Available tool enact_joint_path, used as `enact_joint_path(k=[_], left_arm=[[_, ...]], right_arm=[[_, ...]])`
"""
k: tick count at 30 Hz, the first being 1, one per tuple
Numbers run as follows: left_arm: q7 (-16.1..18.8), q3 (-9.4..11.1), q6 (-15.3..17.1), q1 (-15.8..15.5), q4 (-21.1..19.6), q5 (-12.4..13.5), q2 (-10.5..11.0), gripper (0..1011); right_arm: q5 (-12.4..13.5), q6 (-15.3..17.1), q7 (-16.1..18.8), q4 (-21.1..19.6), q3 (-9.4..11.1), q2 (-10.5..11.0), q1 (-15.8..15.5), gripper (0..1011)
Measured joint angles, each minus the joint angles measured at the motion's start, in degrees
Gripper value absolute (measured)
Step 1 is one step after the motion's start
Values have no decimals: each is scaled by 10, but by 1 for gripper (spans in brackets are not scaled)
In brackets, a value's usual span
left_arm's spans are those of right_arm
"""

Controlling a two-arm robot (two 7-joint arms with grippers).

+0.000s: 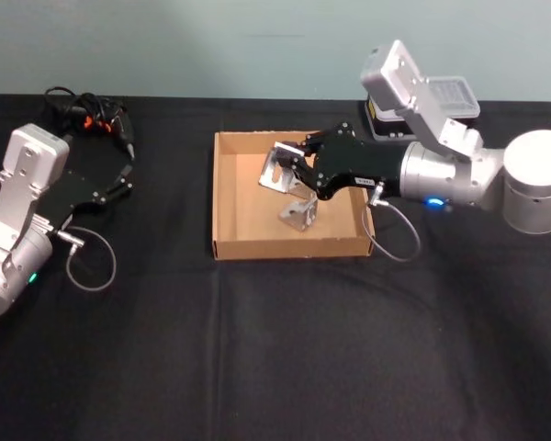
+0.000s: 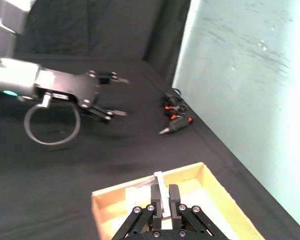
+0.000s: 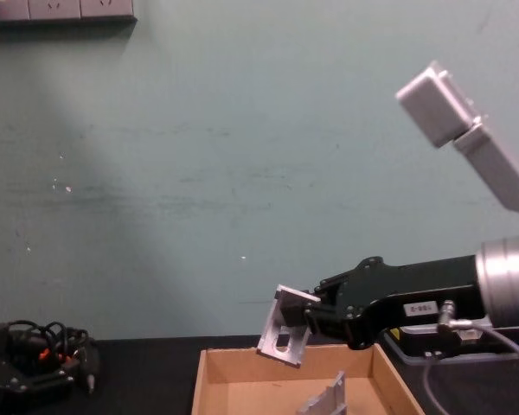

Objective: Use one hand to pick up the angle iron from the table and place it into the box.

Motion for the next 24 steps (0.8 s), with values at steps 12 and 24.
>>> enact_joint_path(k=[12,24], left_arm=[[0,0,0,0,0,0,0,1000],[0,0,0,0,0,0,0,1000]], right_arm=[[-48,-30,-6,150,-15,-79,52,110],[-74,-44,4,228,-16,-116,74,110]])
